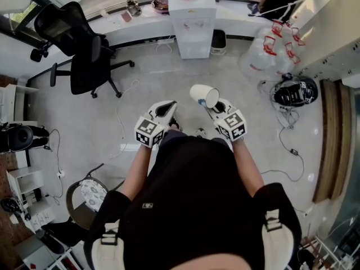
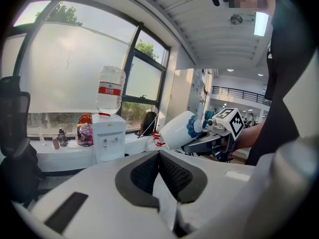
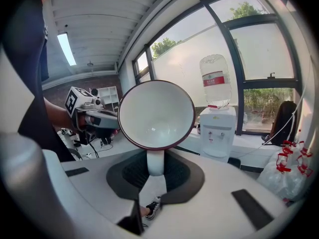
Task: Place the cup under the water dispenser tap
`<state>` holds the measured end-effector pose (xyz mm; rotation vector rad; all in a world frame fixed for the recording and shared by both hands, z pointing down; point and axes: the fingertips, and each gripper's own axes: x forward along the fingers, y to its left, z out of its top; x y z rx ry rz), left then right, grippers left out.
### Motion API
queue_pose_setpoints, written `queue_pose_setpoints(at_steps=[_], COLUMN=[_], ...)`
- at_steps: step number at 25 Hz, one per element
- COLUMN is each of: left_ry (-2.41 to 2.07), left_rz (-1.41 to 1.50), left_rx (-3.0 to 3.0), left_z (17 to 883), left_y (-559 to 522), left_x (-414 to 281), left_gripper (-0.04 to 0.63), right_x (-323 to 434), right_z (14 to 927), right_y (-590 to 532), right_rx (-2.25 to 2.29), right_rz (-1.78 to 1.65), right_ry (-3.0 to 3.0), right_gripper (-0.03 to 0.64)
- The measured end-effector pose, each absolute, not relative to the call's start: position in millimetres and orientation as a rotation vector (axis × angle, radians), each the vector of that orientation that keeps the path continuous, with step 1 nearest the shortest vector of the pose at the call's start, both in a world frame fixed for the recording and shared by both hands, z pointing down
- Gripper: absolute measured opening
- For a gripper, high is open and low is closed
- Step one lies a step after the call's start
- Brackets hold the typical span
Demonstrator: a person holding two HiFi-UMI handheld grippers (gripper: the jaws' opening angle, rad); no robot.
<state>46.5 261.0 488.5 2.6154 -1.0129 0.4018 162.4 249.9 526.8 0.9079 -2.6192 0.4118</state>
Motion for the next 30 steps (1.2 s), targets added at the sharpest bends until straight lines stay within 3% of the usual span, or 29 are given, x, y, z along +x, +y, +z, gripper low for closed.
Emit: queue_pose_setpoints(at_steps=[30], left_ry=[-0.917], left_rz=[0.399], left_rx=[2.622], left_z=[492], left_y=[140], left_x=[-12], left_gripper=[0.0], right_x=[113], right_z=[533], right_y=[149], right_rx=[0.969], right_rz=[0.486], right_ry=[-2.524], right_gripper=[0.037])
